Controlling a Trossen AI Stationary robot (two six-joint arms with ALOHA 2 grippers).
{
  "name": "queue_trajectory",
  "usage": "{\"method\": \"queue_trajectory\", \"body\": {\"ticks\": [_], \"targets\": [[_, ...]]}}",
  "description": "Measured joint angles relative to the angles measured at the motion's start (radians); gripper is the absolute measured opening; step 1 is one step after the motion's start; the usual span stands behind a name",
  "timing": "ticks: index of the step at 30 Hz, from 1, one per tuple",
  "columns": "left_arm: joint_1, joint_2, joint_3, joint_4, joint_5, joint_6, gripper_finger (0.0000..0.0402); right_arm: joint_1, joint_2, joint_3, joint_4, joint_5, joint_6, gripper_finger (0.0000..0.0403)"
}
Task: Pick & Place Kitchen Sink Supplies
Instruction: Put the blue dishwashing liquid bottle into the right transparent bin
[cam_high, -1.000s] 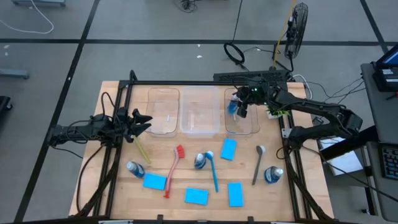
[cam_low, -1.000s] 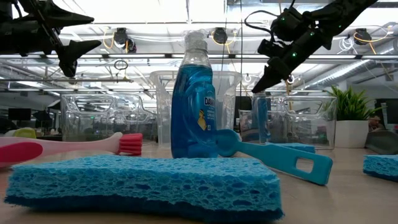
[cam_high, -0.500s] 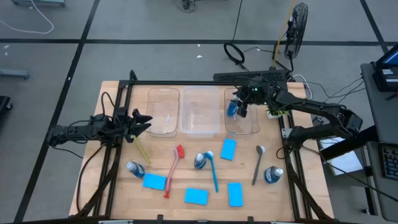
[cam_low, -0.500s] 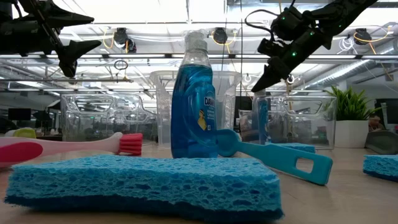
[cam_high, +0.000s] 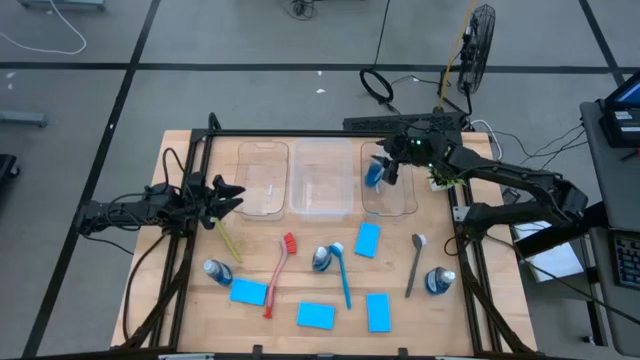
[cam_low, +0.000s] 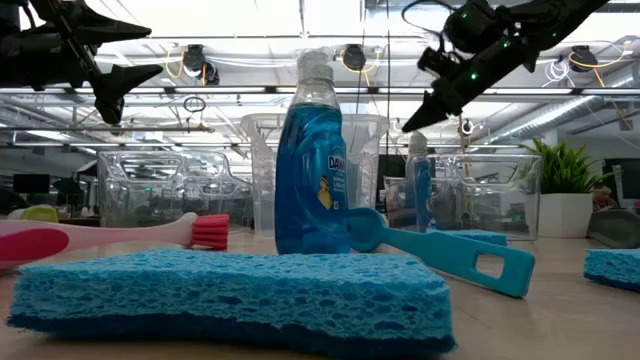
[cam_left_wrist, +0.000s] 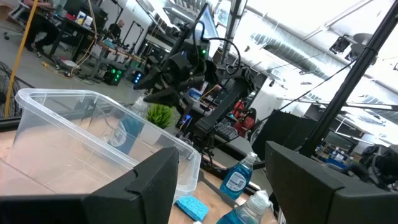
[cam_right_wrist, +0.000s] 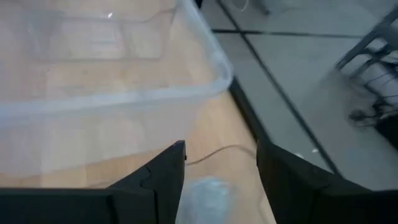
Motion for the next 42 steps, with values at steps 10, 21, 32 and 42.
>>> {"method": "queue_trajectory", "body": {"ticks": [10,21,32,42], "targets": [[0.000,0.000,0.000,0.000,0.000,0.005,0.0241,0.044,-0.196,0.000,-0.055,-0.003,0.064,0.0185],[0.000,0.000,0.000,0.000,0.000,0.003,0.0241,0.191,-0.418,0.000,-0.232,-0.007,0.239,0.0178],[0.000,0.000,0.000,0.000,0.000,0.004,0.0241,0.293,-0.581,0.000,-0.289,-0.155,0.456,0.0162],[0.000,0.000,0.000,0.000,-0.001,-0.005,0.0241,0.330,-0.659,0.000,-0.391,-0.268,0.516,0.0122]]}}
